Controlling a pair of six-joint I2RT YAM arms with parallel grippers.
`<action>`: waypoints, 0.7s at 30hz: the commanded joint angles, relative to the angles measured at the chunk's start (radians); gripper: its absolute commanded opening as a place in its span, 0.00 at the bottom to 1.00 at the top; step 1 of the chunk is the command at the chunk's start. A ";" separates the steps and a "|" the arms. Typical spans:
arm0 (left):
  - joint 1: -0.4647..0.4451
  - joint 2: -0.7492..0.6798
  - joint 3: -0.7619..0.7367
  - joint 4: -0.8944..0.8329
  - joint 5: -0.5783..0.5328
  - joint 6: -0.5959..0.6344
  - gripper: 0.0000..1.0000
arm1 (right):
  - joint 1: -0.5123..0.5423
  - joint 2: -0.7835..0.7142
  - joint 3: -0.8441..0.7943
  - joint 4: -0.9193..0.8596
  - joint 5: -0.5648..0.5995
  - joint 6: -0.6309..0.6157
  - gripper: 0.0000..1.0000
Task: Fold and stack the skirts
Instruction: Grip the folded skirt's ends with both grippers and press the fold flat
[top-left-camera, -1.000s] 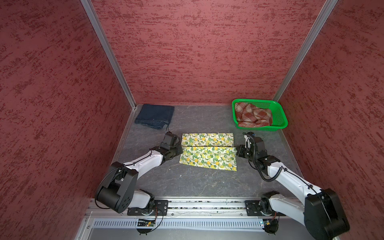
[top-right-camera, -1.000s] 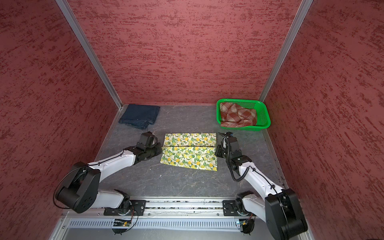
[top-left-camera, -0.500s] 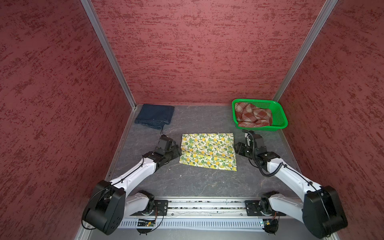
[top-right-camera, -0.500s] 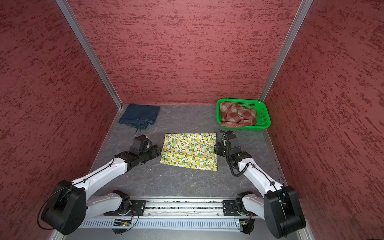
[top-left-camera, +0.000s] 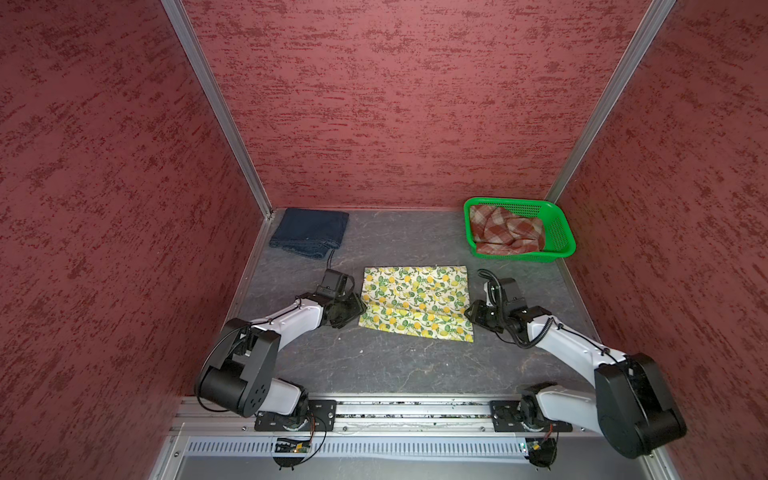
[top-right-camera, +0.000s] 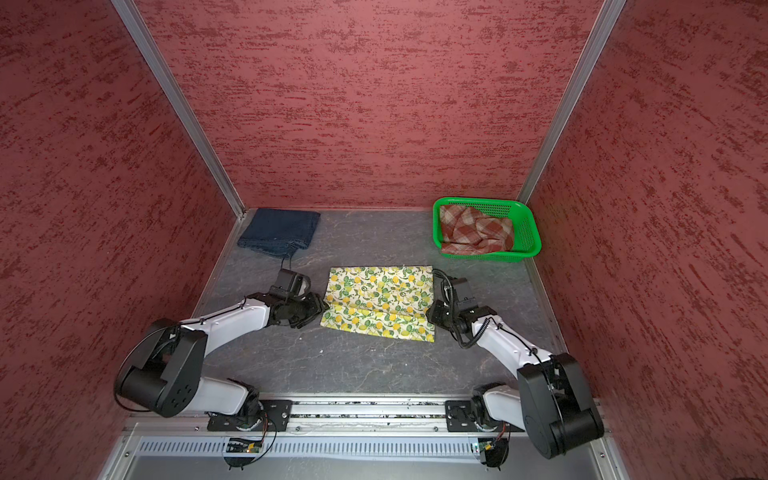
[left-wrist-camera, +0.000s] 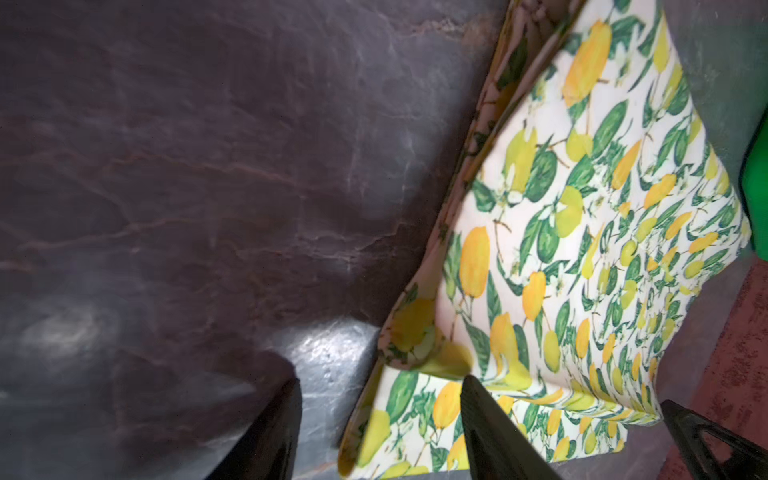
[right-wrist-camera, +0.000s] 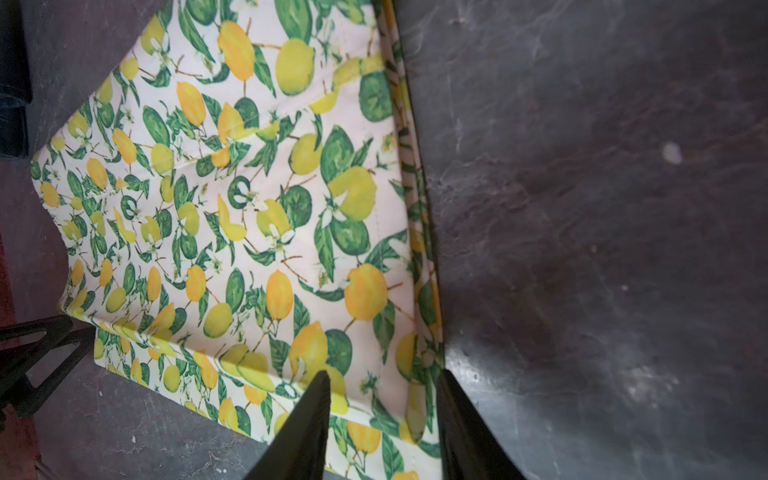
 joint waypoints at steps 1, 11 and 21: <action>0.004 0.027 -0.011 0.002 0.034 -0.018 0.60 | 0.001 0.005 -0.014 -0.012 -0.028 0.022 0.40; 0.059 0.001 -0.015 0.009 0.107 -0.071 0.56 | 0.001 -0.007 -0.038 -0.011 -0.028 0.033 0.34; 0.153 0.043 -0.050 0.110 0.253 -0.207 0.58 | 0.001 -0.038 -0.048 -0.020 -0.014 0.033 0.34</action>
